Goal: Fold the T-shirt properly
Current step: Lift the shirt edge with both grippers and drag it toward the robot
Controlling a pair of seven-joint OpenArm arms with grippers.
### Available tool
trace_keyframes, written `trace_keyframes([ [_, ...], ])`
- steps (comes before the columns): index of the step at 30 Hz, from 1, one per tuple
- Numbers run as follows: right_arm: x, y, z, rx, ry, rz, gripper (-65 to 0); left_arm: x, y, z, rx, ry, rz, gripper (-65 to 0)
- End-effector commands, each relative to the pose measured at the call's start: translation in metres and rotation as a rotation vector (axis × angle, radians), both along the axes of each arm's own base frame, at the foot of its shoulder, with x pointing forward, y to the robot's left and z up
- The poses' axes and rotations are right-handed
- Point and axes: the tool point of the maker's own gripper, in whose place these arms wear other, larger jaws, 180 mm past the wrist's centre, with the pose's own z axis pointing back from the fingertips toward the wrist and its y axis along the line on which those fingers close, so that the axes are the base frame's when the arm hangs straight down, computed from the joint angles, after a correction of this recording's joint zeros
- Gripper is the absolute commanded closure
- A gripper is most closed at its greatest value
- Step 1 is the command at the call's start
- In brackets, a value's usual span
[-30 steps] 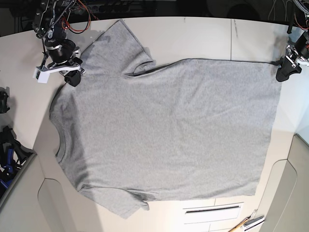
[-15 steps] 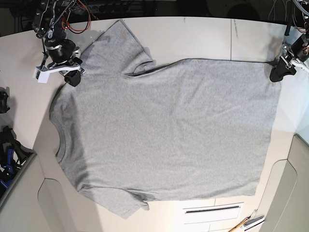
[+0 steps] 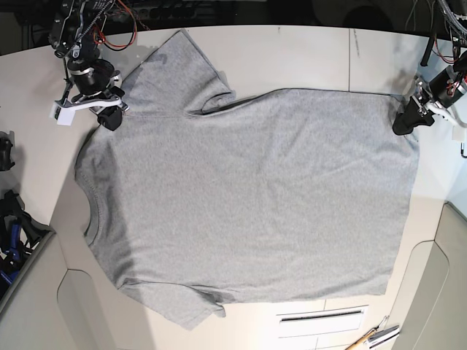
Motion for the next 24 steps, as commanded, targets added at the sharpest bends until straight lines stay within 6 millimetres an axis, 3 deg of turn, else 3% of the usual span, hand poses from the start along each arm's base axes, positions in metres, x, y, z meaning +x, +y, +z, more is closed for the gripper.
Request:
trace_keyframes([
  [1,-0.008,0.001,-0.007,-0.01,0.046,0.018,0.0,-0.002,0.007,0.0,0.037,0.03,-0.018,-32.5],
  [13,-0.006,0.0,-0.002,-0.025,0.036,0.022,0.0,0.003,0.028,0.014,0.06,-0.009,0.035,-14.7],
  [17,-0.005,0.0,0.002,-0.045,0.04,0.042,0.0,0.003,0.029,0.015,0.062,-0.009,0.034,0.0],
  [24,-0.016,-0.012,0.021,-0.116,0.043,0.078,0.0,0.004,0.04,0.022,0.073,-0.026,0.059,0.0],
])
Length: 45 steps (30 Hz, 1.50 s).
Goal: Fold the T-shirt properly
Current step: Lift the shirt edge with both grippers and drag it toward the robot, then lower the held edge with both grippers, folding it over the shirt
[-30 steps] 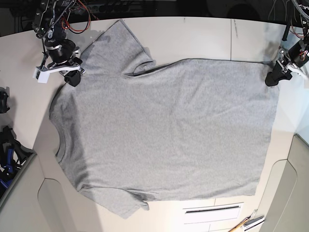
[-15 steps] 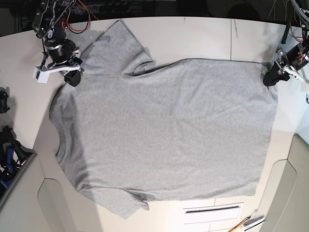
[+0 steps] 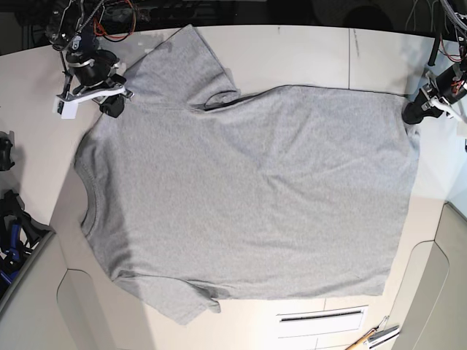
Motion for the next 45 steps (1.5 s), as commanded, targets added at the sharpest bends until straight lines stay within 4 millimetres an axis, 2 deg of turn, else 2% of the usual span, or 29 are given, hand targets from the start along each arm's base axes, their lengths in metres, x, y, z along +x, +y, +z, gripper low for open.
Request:
trace_keyframes([
  [1,-0.002,-0.01,0.01,-0.039,-0.018,0.004,0.0,0.009,0.015,0.018,0.026,-0.044,0.012,0.0],
  [6,-0.019,-0.023,0.028,-0.113,-0.012,0.041,0.0,0.0,0.026,0.023,0.035,-0.034,0.021,0.0],
  [11,-0.035,-0.019,0.035,-0.121,0.007,0.06,0.0,-0.021,0.026,0.022,-0.003,-0.023,0.021,0.0],
  [18,-0.055,-0.012,0.046,-0.135,0.056,0.112,0.0,-0.056,0.052,0.036,-0.036,-0.03,0.127,0.0],
  [23,-0.065,-0.009,0.062,-0.161,0.052,0.136,0.0,-0.087,0.061,0.033,-0.025,0.036,0.146,0.0],
  [26,-0.069,-0.007,0.072,-0.177,0.041,0.147,0.0,-0.096,0.061,0.03,-0.023,0.062,0.146,0.0],
  [30,-0.061,-0.005,0.08,-0.176,0.002,0.146,0.0,-0.092,0.062,0.031,-0.023,0.047,0.149,0.0],
  [36,-0.037,0.005,0.094,-0.154,-0.092,0.189,0.0,-0.069,0.06,0.039,-0.029,-0.011,0.145,0.0],
  [45,-0.013,0.001,0.105,-0.192,-0.155,0.182,0.0,-0.037,0.046,0.042,-0.051,-0.064,0.105,0.0],
])
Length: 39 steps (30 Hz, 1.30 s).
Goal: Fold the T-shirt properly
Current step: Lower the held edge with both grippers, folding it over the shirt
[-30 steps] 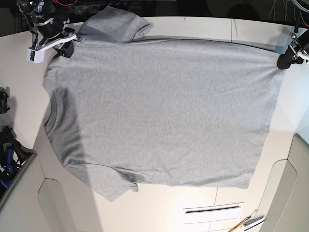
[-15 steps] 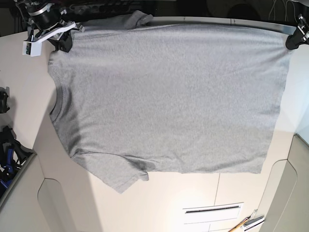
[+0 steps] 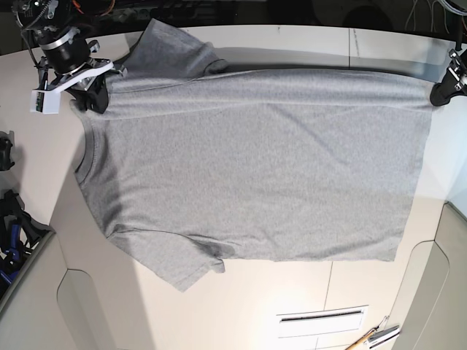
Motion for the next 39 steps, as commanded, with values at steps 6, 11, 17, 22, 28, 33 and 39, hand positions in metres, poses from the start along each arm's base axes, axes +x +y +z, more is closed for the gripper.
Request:
trace_keyframes([
  [6,0.017,-0.008,0.002,-0.025,-0.045,-0.019,0.0,0.038,-0.006,0.013,0.034,-0.09,-0.034,0.0],
  [11,0.024,-0.012,-0.029,0.021,0.016,-0.044,0.0,0.062,-0.014,0.017,0.052,-0.125,-0.065,0.0],
  [17,0.041,-0.009,-0.034,0.076,-0.001,-0.054,0.0,0.076,-0.012,0.024,0.081,-0.147,-0.072,0.0],
  [22,0.056,-0.012,-0.025,0.06,-0.04,-0.055,0.0,0.08,-0.002,0.024,0.135,-0.164,-0.045,0.0],
  [28,0.063,-0.018,-0.036,0.047,-0.031,-0.074,0.0,0.083,0.001,0.026,0.153,-0.175,-0.035,0.0],
  [33,0.07,-0.025,-0.053,0.055,-0.001,-0.084,0.0,0.088,0.007,0.028,0.196,-0.19,-0.023,0.0],
  [39,0.084,-0.029,-0.054,0.063,-0.012,-0.087,0.0,0.088,0.009,0.027,0.21,-0.19,-0.02,0.0],
])
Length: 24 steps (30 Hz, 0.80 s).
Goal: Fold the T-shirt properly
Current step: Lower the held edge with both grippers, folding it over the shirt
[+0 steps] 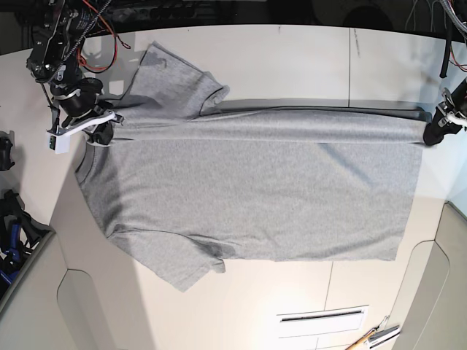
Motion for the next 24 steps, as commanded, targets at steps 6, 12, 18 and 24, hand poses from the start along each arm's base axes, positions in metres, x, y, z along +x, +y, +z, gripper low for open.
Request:
trace_keyframes([
  [6,0.017,-0.007,0.019,-0.02,-0.079,-0.014,0.0,0.012,0.013,0.022,0.033,-0.075,0.017,0.0],
  [12,0.019,-0.009,0.021,-0.024,-0.095,-0.021,0.0,0.015,0.003,0.015,0.012,-0.077,0.018,0.0],
  [18,0.019,-0.009,0.022,-0.028,-0.098,-0.022,0.0,0.018,0.001,0.009,0.048,-0.061,0.01,0.0],
  [24,0.019,-0.01,0.022,-0.028,-0.101,-0.023,0.0,0.024,0.004,0.013,0.068,-0.071,0.008,0.0],
])
